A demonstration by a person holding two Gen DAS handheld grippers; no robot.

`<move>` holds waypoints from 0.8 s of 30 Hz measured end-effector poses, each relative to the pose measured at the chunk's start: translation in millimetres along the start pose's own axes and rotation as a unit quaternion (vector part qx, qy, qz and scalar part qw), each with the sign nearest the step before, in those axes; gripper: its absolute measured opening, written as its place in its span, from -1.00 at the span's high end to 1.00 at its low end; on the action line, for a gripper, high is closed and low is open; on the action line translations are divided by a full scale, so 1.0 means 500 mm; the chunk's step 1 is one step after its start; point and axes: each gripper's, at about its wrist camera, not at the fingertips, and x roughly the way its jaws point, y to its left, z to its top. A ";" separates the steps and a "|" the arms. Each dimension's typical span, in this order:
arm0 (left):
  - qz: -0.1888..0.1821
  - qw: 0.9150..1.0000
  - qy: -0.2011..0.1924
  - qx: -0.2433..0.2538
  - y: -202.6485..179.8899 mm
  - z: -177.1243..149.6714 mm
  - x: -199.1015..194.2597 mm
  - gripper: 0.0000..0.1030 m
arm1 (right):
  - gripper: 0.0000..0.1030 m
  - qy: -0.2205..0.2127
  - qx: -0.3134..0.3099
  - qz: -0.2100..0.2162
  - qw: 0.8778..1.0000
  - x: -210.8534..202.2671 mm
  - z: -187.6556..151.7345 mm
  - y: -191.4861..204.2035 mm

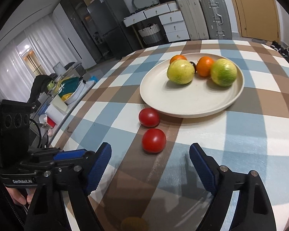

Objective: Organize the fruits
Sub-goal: 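Grasp the dark plum with the left tool while the right tool grasps a red tomato, then carry plum and tomato over the plate and open both tools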

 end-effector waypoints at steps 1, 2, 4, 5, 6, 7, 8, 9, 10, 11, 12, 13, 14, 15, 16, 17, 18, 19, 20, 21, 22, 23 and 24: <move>0.000 1.000 -0.001 -0.003 0.005 0.003 -0.001 0.58 | -0.64 0.002 0.000 0.000 1.000 0.005 0.003 0.000; 0.000 1.000 -0.002 -0.006 0.009 0.005 -0.003 0.58 | -0.58 0.003 0.000 -0.002 1.000 0.011 0.006 -0.001; 0.000 1.000 -0.004 -0.012 0.018 0.011 -0.006 0.58 | -0.47 0.007 -0.001 -0.004 1.000 0.019 0.011 0.000; 0.000 1.000 -0.005 -0.013 0.022 0.014 -0.007 0.58 | -0.42 0.010 -0.001 -0.003 1.000 0.024 0.015 0.000; 0.001 1.000 -0.005 -0.013 0.024 0.017 -0.009 0.58 | -0.41 0.012 -0.002 -0.003 1.000 0.029 0.017 0.000; 0.002 1.000 -0.006 -0.013 0.026 0.020 -0.010 0.58 | -0.38 0.013 -0.003 -0.005 1.000 0.032 0.018 0.001; 0.001 1.000 -0.007 -0.014 0.028 0.024 -0.011 0.58 | -0.36 0.016 -0.005 -0.007 1.000 0.037 0.020 0.002; 0.001 1.000 -0.008 -0.016 0.029 0.027 -0.012 0.58 | -0.36 0.018 -0.006 -0.008 1.000 0.040 0.022 0.002; 0.001 1.000 -0.010 -0.016 0.030 0.031 -0.013 0.58 | -0.35 0.020 -0.007 -0.011 1.000 0.043 0.022 0.003; 0.002 1.000 -0.011 -0.016 0.031 0.036 -0.014 0.58 | -0.29 0.021 -0.009 -0.019 1.000 0.046 0.023 0.004; 0.002 1.000 -0.013 -0.017 0.031 0.042 -0.016 0.58 | -0.24 0.023 -0.011 -0.022 0.999 0.048 0.023 0.004; 0.003 1.000 -0.015 -0.017 0.032 0.045 -0.017 0.58 | -0.11 0.025 -0.011 -0.022 0.999 0.050 0.023 0.004; 0.004 1.000 -0.015 -0.017 0.033 0.052 -0.017 0.58 | 0.03 0.029 -0.010 -0.022 0.999 0.054 0.023 0.002; 0.006 1.000 -0.016 -0.018 0.033 0.058 -0.016 0.58 | 0.09 0.031 -0.009 -0.023 0.999 0.056 0.023 0.000; 0.007 1.000 -0.016 -0.017 0.033 0.064 -0.015 0.58 | 0.24 0.028 -0.011 -0.024 0.999 0.055 0.022 -0.001; 0.010 1.000 -0.017 -0.017 0.033 0.073 -0.013 0.58 | 0.39 0.032 -0.012 -0.019 0.999 0.057 0.022 -0.002; 0.011 1.000 -0.017 -0.018 0.034 0.081 -0.011 0.58 | 0.39 0.033 -0.010 -0.014 0.999 0.058 0.022 -0.004; 0.010 1.000 -0.016 -0.019 0.033 0.092 -0.008 0.58 | 0.39 0.032 -0.007 -0.013 0.999 0.057 0.021 -0.007; 0.011 1.000 -0.017 -0.018 0.033 0.100 -0.006 0.58 | 0.40 0.032 -0.007 -0.014 0.999 0.056 0.022 -0.009; 0.012 1.000 -0.017 -0.018 0.031 0.110 -0.005 0.58 | 0.40 0.032 -0.006 -0.013 0.999 0.055 0.022 -0.011; 0.011 1.000 -0.017 -0.017 0.029 0.119 -0.002 0.58 | 0.40 0.029 -0.003 -0.009 1.000 0.052 0.023 -0.015; 0.010 1.000 -0.018 -0.015 0.025 0.129 -0.001 0.58 | 0.40 0.024 0.003 0.000 1.000 0.045 0.027 -0.020; 0.011 1.000 -0.019 -0.013 0.021 0.140 0.001 0.58 | 0.40 0.022 0.006 0.006 1.000 0.040 0.030 -0.023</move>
